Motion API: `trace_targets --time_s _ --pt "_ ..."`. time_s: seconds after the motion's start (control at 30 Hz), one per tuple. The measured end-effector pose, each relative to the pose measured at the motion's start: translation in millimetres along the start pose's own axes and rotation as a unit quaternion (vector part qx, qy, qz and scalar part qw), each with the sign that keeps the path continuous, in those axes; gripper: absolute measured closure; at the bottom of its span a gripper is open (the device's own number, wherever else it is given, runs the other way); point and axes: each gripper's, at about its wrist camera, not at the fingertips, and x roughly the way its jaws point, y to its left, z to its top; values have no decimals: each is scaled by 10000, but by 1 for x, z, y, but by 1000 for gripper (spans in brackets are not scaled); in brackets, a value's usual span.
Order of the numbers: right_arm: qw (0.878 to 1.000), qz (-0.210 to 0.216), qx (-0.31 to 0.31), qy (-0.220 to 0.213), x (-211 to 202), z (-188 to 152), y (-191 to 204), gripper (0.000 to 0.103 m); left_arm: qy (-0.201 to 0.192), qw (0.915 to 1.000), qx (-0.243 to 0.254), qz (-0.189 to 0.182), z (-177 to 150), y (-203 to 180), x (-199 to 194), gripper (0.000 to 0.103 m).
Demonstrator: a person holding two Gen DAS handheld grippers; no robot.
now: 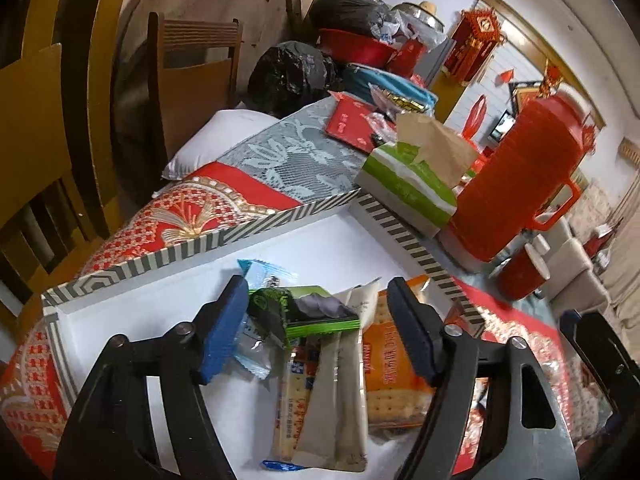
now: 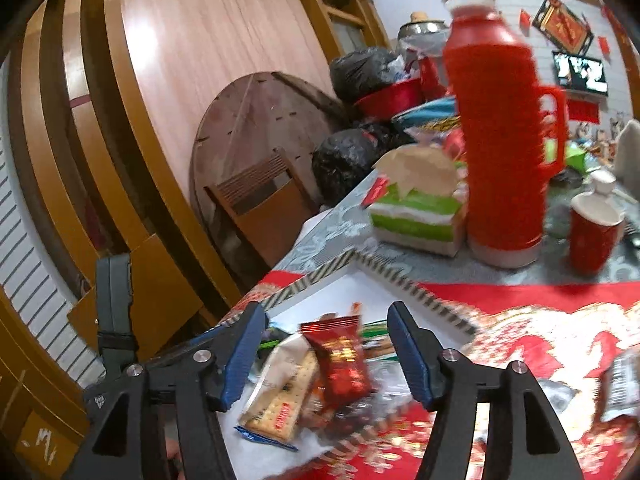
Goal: Organize snacks
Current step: 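Carry both packets into the white box and open both tools, then grasp the green cracker pack with the left tool while the right grasps the clear date bag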
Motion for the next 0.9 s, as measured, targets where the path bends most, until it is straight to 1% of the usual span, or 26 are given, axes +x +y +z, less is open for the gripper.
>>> trace_targets --time_s 0.13,0.23,0.37,0.43,0.57,0.63,0.67,0.73,0.77,0.8,0.83,0.87,0.9 --pt "9982 -523 -290 -97 -30 -4 -23 40 -156 9997 -9 -180 -1 -4 -5 25" --pt "9940 -961 -467 -211 -56 -11 -52 39 -271 9990 57 -360 -4 -11 -9 25" --pt "9891 -1387 -377 -324 -89 -18 -107 38 -540 9961 387 -588 -9 -28 -18 24" --pt "9875 -1504 -253 -387 -102 -20 -131 38 -672 9931 553 -780 -11 -36 -23 23" --pt "9851 -1622 -95 -569 -137 -37 -185 38 -823 9869 655 -1222 -14 -50 -35 22" --pt "9840 -1666 31 -636 -150 -43 -205 36 -831 9830 852 -1401 -19 -68 -39 22" --pt "9826 -1738 150 -637 -155 -46 -218 36 -750 9796 1033 -1551 -24 -81 -40 22" --pt "9774 -1974 478 -595 -163 -47 -238 36 -398 9676 1504 -1990 -39 -112 -37 22" --pt "9769 -1958 579 -626 -166 -47 -243 36 -226 9611 1723 -2147 -48 -126 -35 21" --pt "9766 -1937 685 -633 -169 -46 -247 36 -26 9523 1994 -2309 -59 -142 -33 22" --pt "9762 -1938 740 -637 -172 -46 -249 36 218 9410 2277 -2494 -72 -157 -29 21" --pt "9760 -1949 723 -647 -174 -46 -248 36 417 9315 2475 -2634 -82 -168 -27 21" --pt "9763 -1967 652 -622 -176 -45 -247 36 656 9198 2709 -2761 -95 -180 -23 21"
